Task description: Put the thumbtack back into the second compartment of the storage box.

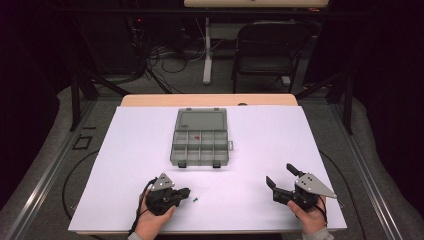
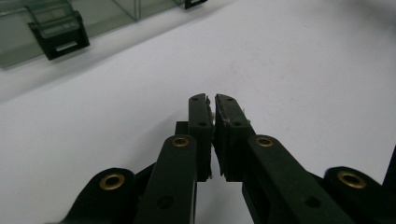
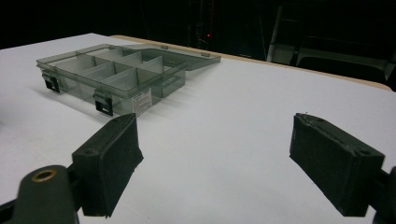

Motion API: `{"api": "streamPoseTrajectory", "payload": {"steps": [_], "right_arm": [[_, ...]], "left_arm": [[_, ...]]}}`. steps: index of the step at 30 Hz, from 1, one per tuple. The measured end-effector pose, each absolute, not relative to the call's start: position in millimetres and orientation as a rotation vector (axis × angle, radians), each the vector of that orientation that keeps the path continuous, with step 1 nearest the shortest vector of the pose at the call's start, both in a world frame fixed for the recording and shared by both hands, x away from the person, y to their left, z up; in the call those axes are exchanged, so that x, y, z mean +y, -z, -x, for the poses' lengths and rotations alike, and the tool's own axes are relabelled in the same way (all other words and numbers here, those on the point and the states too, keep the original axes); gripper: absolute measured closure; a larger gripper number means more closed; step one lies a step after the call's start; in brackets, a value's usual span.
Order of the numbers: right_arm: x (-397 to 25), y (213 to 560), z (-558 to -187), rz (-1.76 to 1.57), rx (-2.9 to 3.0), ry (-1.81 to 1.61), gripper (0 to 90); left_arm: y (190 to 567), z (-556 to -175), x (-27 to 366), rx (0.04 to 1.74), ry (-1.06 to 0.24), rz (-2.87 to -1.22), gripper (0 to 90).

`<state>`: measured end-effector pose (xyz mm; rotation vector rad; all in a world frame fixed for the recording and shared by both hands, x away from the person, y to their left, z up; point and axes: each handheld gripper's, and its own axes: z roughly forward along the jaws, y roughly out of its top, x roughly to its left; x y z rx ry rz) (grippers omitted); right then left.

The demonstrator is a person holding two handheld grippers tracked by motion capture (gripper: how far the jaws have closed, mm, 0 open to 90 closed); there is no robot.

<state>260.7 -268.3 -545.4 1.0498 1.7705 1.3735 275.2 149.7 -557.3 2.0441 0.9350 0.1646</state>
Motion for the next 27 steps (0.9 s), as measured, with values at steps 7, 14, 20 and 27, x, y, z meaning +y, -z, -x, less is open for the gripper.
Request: {"api": "streamPoseTrajectory", "payload": {"steps": [7,14,20,27], "right_arm": [[-268,545,-261,-1.050,1.771,-1.373,15.4],[-268,546,-261,-1.054,1.774,-1.368,15.4],[-268,546,-261,-1.053,1.769,-1.369,15.4],[-269,546,-261,-1.058,1.770,-1.370,15.4]], "left_arm": [[550,-278,159,0.971,-0.175,-1.979,85.4],[536,-289,168,1.000,-0.185,-1.933,85.4],[524,-306,167,1.014,-0.165,-1.913,85.4],[503,-327,160,1.001,-0.183,-1.905,85.4]]}}
